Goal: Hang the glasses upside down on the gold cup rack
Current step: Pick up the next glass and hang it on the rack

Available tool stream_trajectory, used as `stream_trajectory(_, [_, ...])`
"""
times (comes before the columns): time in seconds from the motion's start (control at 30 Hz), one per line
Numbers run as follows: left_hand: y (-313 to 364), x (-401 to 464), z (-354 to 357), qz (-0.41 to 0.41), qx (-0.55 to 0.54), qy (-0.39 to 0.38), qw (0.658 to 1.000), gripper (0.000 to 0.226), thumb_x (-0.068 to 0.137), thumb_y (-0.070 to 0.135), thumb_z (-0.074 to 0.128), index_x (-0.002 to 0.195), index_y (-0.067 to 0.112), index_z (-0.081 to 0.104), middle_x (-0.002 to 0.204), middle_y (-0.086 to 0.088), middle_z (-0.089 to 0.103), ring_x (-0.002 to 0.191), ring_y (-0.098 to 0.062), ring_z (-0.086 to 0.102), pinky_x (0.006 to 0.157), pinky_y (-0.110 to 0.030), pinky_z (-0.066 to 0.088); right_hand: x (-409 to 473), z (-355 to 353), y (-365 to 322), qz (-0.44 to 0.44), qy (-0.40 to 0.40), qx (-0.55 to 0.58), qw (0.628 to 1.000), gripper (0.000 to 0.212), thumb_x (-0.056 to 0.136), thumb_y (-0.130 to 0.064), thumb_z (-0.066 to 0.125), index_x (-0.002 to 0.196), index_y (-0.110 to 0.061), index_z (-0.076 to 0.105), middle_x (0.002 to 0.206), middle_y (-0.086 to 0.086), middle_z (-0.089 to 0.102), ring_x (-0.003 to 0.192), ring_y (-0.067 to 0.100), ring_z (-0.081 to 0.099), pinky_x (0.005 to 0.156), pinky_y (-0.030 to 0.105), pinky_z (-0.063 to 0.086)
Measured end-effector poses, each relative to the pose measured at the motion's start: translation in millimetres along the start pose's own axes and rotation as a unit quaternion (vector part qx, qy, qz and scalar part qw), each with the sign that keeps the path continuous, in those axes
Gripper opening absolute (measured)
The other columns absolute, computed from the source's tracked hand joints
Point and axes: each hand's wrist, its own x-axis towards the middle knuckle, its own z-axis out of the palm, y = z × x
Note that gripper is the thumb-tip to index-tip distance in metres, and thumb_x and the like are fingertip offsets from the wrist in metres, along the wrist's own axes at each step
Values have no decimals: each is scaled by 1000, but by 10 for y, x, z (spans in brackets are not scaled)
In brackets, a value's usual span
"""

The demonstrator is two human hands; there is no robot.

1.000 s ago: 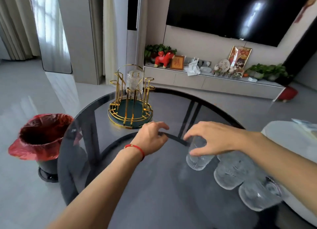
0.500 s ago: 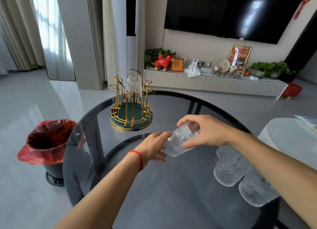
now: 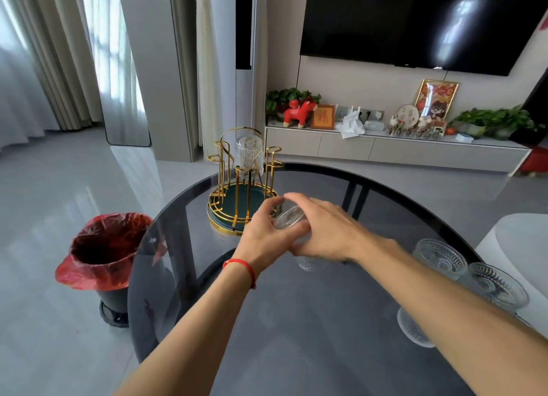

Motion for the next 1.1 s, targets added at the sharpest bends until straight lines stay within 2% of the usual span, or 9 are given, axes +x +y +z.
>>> stream_trajectory(0.1, [-56, 104, -199, 48, 84, 72, 993, 52, 85, 60, 51, 119, 22, 65, 101, -2, 71, 85, -13, 69, 64, -21, 51, 92, -175, 69, 56, 63, 61, 995, 101, 64, -63, 77, 154, -33, 43, 147, -2, 61, 127, 18, 56, 97, 34, 47])
stream_trajectory(0.17, [-233, 173, -318, 80, 339, 133, 928, 47, 91, 54, 44, 112, 21, 69, 108, -3, 70, 103, -21, 60, 76, -31, 50, 184, -372, 96, 65, 117, 141, 981, 106, 58, -69, 75, 152, -26, 49, 145, -3, 62, 123, 13, 55, 94, 31, 44])
stream_trajectory(0.23, [-426, 191, -390, 62, 467, 105, 876, 44, 92, 50, 47, 121, 22, 67, 122, -2, 64, 119, -23, 50, 94, -42, 50, 342, -578, 77, 66, 154, 245, 955, 108, 56, -71, 77, 150, -21, 53, 146, -1, 60, 126, 17, 58, 98, 35, 49])
stream_trajectory(0.37, [-641, 212, -448, 33, 479, 61, 875, 49, 90, 42, 53, 135, 26, 57, 139, 2, 55, 131, -21, 43, 106, -43, 45, 851, -809, -73, 70, 213, 403, 887, 91, 62, -53, 88, 140, -16, 59, 134, 5, 67, 121, 22, 66, 101, 44, 56])
stream_trajectory(0.53, [-650, 278, -472, 25, 460, 70, 885, 54, 91, 33, 54, 144, 24, 49, 144, 2, 53, 134, -19, 43, 109, -38, 44, 1667, -885, -462, 96, 327, 478, 809, 74, 68, -38, 92, 126, -17, 51, 110, -6, 60, 98, 11, 63, 72, 23, 53])
stream_trajectory(0.63, [-650, 312, -496, 30, 441, 67, 894, 57, 91, 24, 54, 148, 19, 44, 144, 0, 52, 133, -18, 42, 113, -34, 41, 2063, -890, -655, 100, 348, 449, 817, 72, 68, -38, 93, 118, -24, 43, 103, -11, 50, 88, 2, 52, 62, 17, 44])
stream_trajectory(0.77, [-642, 320, -501, 27, 400, 64, 914, 61, 90, 14, 53, 149, 15, 41, 143, -2, 50, 132, -18, 44, 111, -29, 40, 2447, -804, -734, 101, 315, 407, 851, 74, 68, -33, 94, 121, -17, 45, 120, 5, 57, 100, 19, 60, 75, 30, 56])
stream_trajectory(0.9, [-622, 335, -517, 30, 385, 62, 920, 58, 89, 13, 53, 146, 14, 43, 139, -3, 51, 128, -18, 46, 110, -28, 42, 2694, -613, -758, 122, 255, 367, 886, 76, 68, -36, 94, 122, -17, 44, 121, 4, 52, 94, 16, 52, 62, 24, 41])
stream_trajectory(1.1, [-620, 317, -531, 28, 385, 59, 921, 47, 89, 13, 52, 136, 13, 46, 132, -3, 52, 123, -17, 47, 107, -29, 43, 2910, -425, -749, 163, 171, 248, 940, 88, 63, -44, 95, 131, -10, 50, 128, 8, 58, 116, 28, 58, 96, 44, 54])
